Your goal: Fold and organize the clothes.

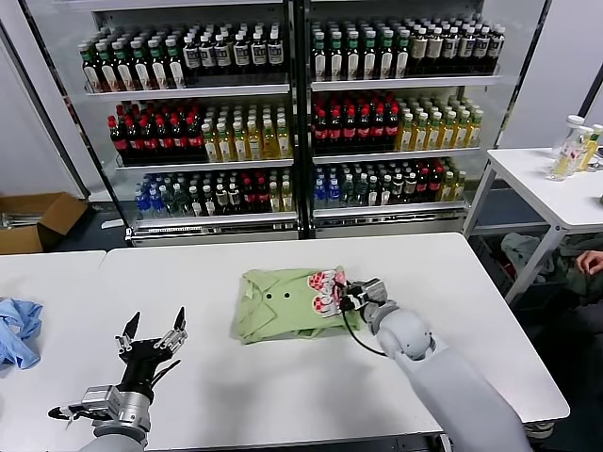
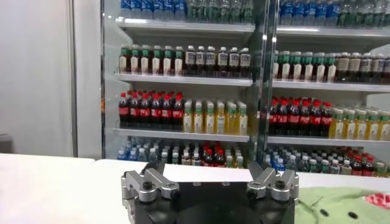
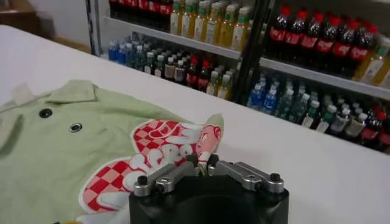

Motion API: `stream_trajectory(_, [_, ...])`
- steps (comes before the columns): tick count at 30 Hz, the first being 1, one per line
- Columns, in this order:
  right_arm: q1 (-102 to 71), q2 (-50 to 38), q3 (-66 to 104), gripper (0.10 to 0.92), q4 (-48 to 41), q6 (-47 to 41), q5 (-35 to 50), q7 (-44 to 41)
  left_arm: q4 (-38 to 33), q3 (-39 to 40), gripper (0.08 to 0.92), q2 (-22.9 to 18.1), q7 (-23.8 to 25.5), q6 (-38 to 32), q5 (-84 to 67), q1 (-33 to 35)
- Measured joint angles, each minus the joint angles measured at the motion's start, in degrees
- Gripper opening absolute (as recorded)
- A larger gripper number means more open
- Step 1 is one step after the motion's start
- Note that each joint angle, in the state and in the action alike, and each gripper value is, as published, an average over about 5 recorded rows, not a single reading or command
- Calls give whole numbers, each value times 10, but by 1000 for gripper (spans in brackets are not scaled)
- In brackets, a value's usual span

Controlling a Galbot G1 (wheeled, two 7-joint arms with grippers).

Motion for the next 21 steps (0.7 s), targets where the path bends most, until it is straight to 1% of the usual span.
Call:
stream_trajectory(6, [-1,-18,13,337,-6,41,-27,-16,-1,1,822,3,1,0,0,1])
stream_trajectory(11, [-30,-25,40,485,11,103,-43,4,-3,4,823,4,2,0,1,1])
stream_trajectory(16, [-81,-29,81,623,47,161,-51,38,-1,9,823,4,4,0,2,-1])
stream_trajectory(21, [-162,-28,136,766,108,198,-51,64,-1,12,823,4,7,2,2,-2])
